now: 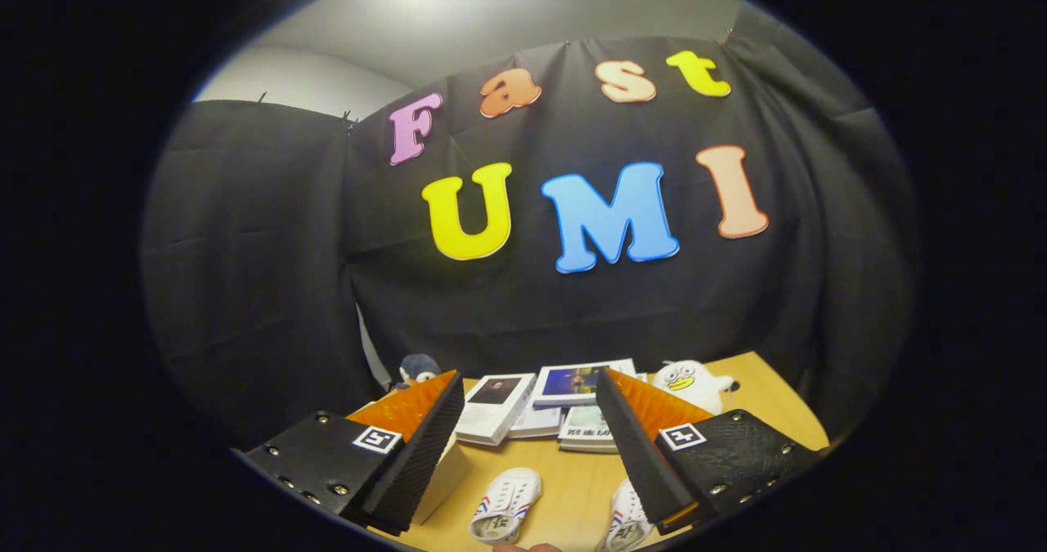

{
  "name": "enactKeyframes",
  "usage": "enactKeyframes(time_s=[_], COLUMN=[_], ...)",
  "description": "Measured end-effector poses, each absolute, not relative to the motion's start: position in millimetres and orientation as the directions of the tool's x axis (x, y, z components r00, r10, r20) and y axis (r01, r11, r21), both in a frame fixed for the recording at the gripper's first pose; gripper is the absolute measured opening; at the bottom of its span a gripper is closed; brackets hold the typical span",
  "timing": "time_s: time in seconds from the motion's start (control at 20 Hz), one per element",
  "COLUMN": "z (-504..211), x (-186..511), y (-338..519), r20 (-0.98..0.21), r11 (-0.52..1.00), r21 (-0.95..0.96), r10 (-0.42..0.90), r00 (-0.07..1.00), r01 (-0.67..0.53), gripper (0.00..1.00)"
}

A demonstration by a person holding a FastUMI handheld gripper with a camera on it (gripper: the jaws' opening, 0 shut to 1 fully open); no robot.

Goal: Open the storage box then place both shoes into the box .Put the left shoe in first, then the right shoe, with the right side of both shoes facing outward in a uniform manner.

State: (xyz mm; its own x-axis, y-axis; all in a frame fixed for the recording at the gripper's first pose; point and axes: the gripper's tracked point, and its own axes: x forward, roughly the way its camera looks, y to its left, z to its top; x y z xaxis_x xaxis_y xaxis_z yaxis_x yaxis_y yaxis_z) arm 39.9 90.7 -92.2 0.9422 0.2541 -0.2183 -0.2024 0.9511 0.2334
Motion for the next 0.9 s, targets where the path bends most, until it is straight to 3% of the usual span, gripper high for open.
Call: enactKeyframes(time_s=[0.5, 0.9], z=[-190, -268], x=[39, 20], y=[187, 248], r20=[-0.407, -0.49], r11=[0.809, 0.677], r21=[0.473, 0.671], r10=[0.551, 0.711], r00=[0.728, 0.504], r01=[-0.348, -0.303], gripper=[0.99, 0.99])
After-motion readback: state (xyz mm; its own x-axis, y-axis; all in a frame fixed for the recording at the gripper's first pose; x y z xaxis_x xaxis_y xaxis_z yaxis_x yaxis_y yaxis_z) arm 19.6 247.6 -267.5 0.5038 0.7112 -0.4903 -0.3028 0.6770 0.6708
